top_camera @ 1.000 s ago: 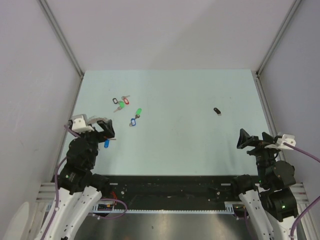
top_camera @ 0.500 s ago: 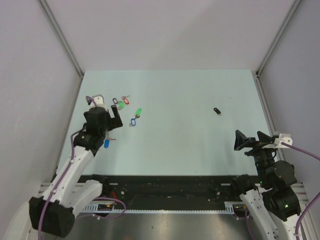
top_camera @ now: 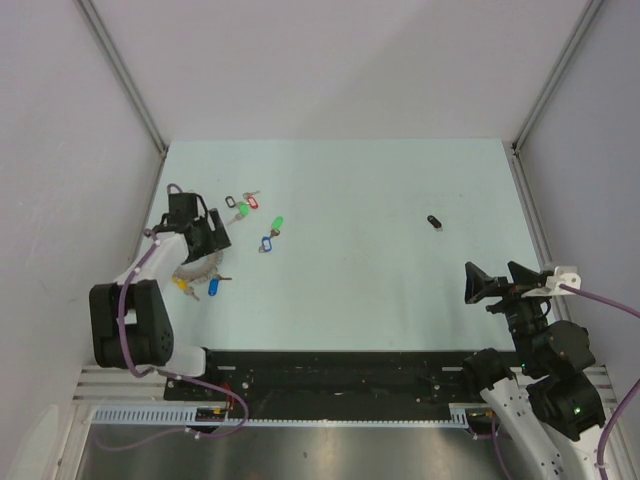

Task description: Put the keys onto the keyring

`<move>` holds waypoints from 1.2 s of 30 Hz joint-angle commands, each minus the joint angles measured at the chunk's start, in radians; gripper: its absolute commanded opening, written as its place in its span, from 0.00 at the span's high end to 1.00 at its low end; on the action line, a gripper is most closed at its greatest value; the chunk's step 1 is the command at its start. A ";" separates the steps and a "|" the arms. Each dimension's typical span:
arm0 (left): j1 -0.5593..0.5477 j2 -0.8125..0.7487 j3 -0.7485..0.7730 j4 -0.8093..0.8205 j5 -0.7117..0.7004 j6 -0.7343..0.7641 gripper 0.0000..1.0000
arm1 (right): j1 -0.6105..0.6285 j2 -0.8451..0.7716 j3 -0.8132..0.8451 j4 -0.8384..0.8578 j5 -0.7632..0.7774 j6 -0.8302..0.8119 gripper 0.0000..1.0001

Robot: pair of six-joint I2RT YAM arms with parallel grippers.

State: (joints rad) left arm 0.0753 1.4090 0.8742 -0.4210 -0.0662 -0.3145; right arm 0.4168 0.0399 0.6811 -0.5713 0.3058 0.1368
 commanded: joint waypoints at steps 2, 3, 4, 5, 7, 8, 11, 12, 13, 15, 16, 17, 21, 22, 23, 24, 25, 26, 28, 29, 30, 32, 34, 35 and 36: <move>0.044 0.117 0.109 -0.038 0.057 0.067 0.19 | 0.022 -0.011 0.015 0.011 -0.004 -0.017 0.00; 0.047 0.137 0.121 -0.044 0.057 0.086 0.26 | 0.023 -0.012 0.015 0.010 -0.005 -0.019 0.00; 0.049 0.172 0.140 -0.053 0.057 0.091 0.29 | 0.027 -0.011 0.015 0.010 -0.004 -0.016 0.00; 0.049 0.185 0.147 -0.067 0.057 0.095 0.31 | 0.028 -0.011 0.015 0.010 -0.005 -0.016 0.00; 0.052 0.212 0.152 -0.070 0.057 0.107 0.32 | 0.033 -0.011 0.015 0.008 -0.004 -0.019 0.00; 0.053 0.219 0.152 -0.067 0.057 0.112 0.32 | 0.034 -0.012 0.015 0.007 -0.004 -0.017 0.00; 0.066 0.261 0.161 -0.067 0.039 0.127 0.32 | 0.039 -0.012 0.015 0.008 -0.005 -0.019 0.00; 0.072 0.275 0.166 -0.068 0.036 0.136 0.32 | 0.042 -0.011 0.015 0.010 -0.007 -0.019 0.00; 0.075 0.286 0.170 -0.070 0.043 0.143 0.33 | 0.042 -0.012 0.015 0.008 -0.008 -0.017 0.00; 0.073 0.326 0.177 -0.076 0.072 0.161 0.35 | 0.045 -0.012 0.015 0.008 -0.010 -0.019 0.00; 0.075 0.338 0.178 -0.084 0.107 0.161 0.35 | 0.046 -0.011 0.015 0.008 -0.010 -0.017 0.00; 0.075 0.355 0.180 -0.090 0.115 0.169 0.36 | 0.050 -0.011 0.017 0.007 -0.008 -0.017 0.00; 0.060 0.367 0.171 -0.119 0.146 0.175 0.36 | 0.060 -0.011 0.017 0.007 -0.008 -0.017 0.00; 0.040 0.366 0.160 -0.131 0.149 0.173 0.38 | 0.062 -0.011 0.017 0.007 -0.008 -0.019 0.00; 0.025 0.363 0.155 -0.139 0.149 0.175 0.39 | 0.063 -0.012 0.017 0.007 -0.007 -0.017 0.00; 0.008 0.366 0.151 -0.148 0.146 0.175 0.39 | 0.068 -0.012 0.017 0.007 -0.007 -0.019 0.00; -0.032 0.367 0.144 -0.169 0.141 0.172 0.40 | 0.068 -0.012 0.017 0.007 -0.008 -0.019 0.00; -0.054 0.369 0.141 -0.179 0.135 0.167 0.41 | 0.069 -0.012 0.017 0.005 -0.005 -0.017 0.00; -0.127 0.372 0.125 -0.196 0.143 0.161 0.42 | 0.071 -0.012 0.018 0.004 -0.004 -0.019 0.00; -0.147 0.372 0.118 -0.196 0.166 0.150 0.43 | 0.073 -0.012 0.018 0.002 0.001 -0.019 0.00; -0.170 0.372 0.114 -0.197 0.173 0.144 0.44 | 0.073 -0.012 0.018 0.001 0.004 -0.017 0.00; -0.229 0.372 0.105 -0.206 0.192 0.120 0.51 | 0.076 -0.011 0.018 -0.002 0.013 -0.016 0.00; -0.282 0.364 0.082 -0.200 0.232 0.111 0.55 | 0.076 -0.011 0.018 -0.002 0.018 -0.017 0.00; -0.299 0.352 0.074 -0.199 0.236 0.094 0.57 | 0.076 -0.012 0.018 -0.004 0.018 -0.017 0.00; -0.319 0.346 0.068 -0.199 0.239 0.088 0.57 | 0.077 -0.012 0.018 -0.002 0.019 -0.017 0.00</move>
State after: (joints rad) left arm -0.1715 1.7298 1.0286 -0.5339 0.0238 -0.1936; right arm 0.4850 0.0399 0.6811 -0.5732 0.3088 0.1333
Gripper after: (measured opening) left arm 0.447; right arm 0.994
